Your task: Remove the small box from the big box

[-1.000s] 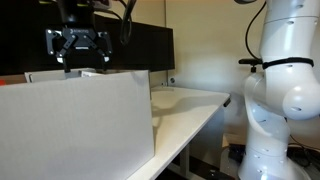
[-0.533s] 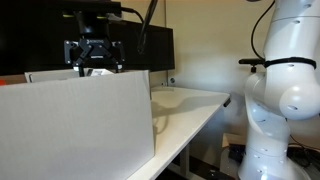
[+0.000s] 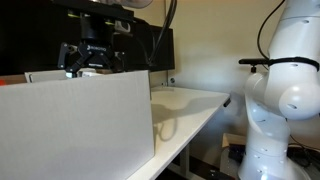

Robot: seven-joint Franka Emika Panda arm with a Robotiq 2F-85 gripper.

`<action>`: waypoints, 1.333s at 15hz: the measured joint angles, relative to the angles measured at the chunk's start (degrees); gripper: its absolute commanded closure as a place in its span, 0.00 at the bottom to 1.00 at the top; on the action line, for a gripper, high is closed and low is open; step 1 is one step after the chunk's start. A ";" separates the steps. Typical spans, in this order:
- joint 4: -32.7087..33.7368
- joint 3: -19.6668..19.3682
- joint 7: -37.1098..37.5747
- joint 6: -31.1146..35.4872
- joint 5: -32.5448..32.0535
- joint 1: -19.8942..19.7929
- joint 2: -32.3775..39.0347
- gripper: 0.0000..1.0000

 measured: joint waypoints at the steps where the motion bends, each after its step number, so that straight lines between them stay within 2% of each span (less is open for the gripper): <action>1: -0.81 0.37 -0.76 1.01 1.12 0.00 -0.17 0.33; 4: -2.04 1.21 -1.90 3.73 2.74 0.00 -0.50 0.54; 7: -2.29 1.95 -1.94 5.08 2.77 -0.01 -1.37 0.69; 20: 0.19 5.03 -1.73 4.52 -2.17 -0.26 -2.87 0.69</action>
